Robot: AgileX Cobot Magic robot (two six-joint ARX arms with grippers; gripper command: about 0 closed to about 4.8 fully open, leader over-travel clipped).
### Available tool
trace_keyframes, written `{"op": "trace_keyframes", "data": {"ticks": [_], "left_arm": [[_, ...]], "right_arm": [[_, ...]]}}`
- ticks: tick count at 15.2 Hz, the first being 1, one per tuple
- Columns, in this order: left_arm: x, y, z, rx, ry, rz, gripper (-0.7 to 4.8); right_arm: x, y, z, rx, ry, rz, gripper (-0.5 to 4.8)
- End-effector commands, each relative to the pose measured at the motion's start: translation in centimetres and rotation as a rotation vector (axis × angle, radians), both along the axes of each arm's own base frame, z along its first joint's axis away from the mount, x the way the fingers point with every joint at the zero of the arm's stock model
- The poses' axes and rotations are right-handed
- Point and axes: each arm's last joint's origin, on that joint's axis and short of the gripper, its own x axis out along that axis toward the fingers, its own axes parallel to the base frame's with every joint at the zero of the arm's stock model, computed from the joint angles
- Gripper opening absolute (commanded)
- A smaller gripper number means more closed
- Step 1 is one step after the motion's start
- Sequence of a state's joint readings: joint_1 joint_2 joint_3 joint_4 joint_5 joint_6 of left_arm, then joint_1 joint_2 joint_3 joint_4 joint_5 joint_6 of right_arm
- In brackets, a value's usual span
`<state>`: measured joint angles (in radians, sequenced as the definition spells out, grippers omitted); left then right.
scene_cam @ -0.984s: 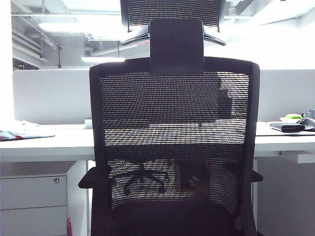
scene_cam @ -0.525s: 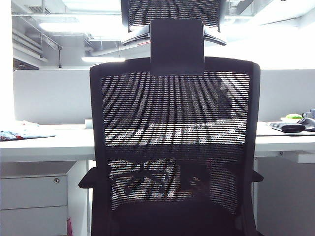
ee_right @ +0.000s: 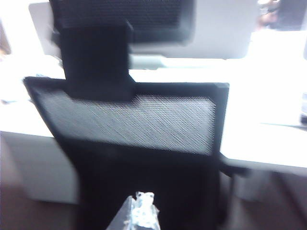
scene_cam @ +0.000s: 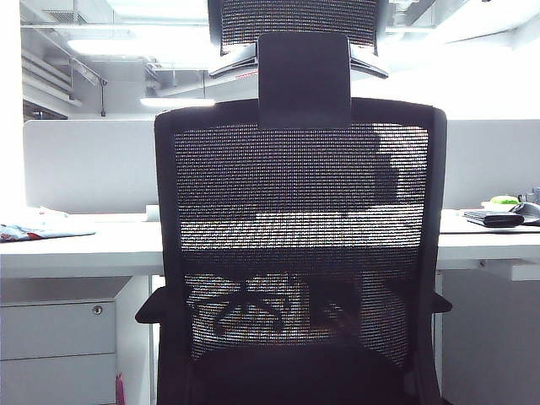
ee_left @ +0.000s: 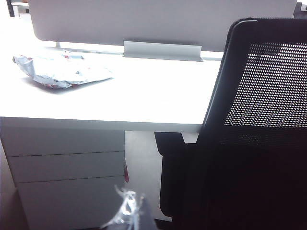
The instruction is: Push the black chair under the table.
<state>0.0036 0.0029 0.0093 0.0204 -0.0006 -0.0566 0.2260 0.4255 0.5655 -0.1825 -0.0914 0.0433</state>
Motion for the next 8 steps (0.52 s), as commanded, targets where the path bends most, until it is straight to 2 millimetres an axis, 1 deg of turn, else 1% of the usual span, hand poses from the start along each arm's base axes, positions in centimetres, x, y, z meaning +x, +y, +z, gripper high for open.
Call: {"op": "trace_keyframes", "data": {"ticks": [1,2,3,6,8], "left_arm": [[0.0,0.0,0.1,0.004,-0.010,-0.004,-0.05],[0.0,0.0,0.1,0.004,-0.010,-0.004,-0.05],[0.0,0.0,0.1,0.004,-0.009,-0.004,-0.05],[0.0,0.0,0.1,0.004,-0.010,-0.004,-0.05],[0.0,0.0,0.1,0.004,-0.010,-0.004,-0.05]], "right_arm": [[-1.2,-0.7,-4.0,-0.026,-0.002,-0.118,-0.05],[-1.5,-1.0,-6.6,-0.018,-0.015,-0.150,-0.05],[-1.5,-1.2,-8.1,-0.006,-0.022,-0.165,-0.05],[-1.4,-1.5,-11.6,0.050,-0.014,-0.206,-0.05],[-1.1,-1.7,-13.4,0.054,-0.003,-0.230,-0.05]]}}
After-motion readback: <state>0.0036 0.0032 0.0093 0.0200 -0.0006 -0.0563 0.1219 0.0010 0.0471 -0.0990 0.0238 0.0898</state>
